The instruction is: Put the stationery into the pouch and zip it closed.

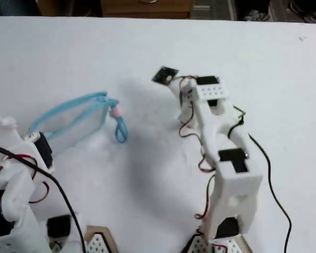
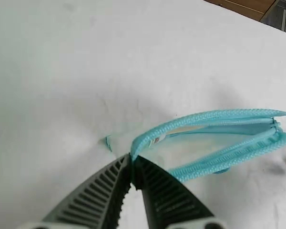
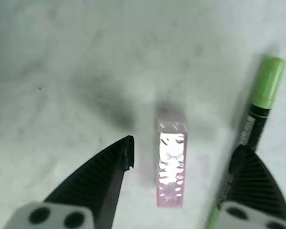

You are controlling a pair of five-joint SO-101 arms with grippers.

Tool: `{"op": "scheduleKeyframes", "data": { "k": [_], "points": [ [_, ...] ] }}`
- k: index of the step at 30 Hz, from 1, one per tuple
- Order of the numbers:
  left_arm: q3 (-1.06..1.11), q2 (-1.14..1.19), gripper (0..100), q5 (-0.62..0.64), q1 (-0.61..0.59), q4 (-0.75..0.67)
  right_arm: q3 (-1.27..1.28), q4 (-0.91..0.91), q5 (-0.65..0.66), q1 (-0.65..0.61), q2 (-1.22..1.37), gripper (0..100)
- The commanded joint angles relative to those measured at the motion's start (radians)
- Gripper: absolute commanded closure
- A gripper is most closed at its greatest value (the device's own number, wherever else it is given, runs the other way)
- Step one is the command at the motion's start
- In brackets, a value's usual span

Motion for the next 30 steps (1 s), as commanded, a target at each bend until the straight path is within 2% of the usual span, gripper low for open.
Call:
{"op": "scheduleKeyframes", "data": {
  "k": [1, 5, 11, 16, 18, 23, 30],
  "points": [
    [0.002, 0.010, 98, -0.003, -0.007, -0.014, -0.060, 0.027, 0.011, 0.008, 0.070, 68.3],
    [0.002, 0.010, 98, -0.003, -0.007, -0.014, -0.092, 0.033, 0.011, 0.007, 0.163, 72.7],
    [0.002, 0.010, 98, -0.003, -0.007, -0.014, -0.110, 0.035, 0.011, 0.002, 0.185, 97.8],
    [0.002, 0.010, 98, -0.003, -0.007, -0.014, -0.110, 0.039, 0.006, 0.001, 0.176, 95.8],
    [0.002, 0.010, 98, -0.003, -0.007, -0.014, -0.110, 0.076, -0.037, -0.005, 0.143, 95.8],
    [0.002, 0.010, 98, -0.003, -0.007, -0.014, -0.104, 0.196, -0.153, -0.033, -0.007, 97.9],
    [0.002, 0.010, 98, -0.003, -0.007, -0.014, -0.063, 0.320, -0.173, -0.061, -0.217, 98.1]
  ]
}}
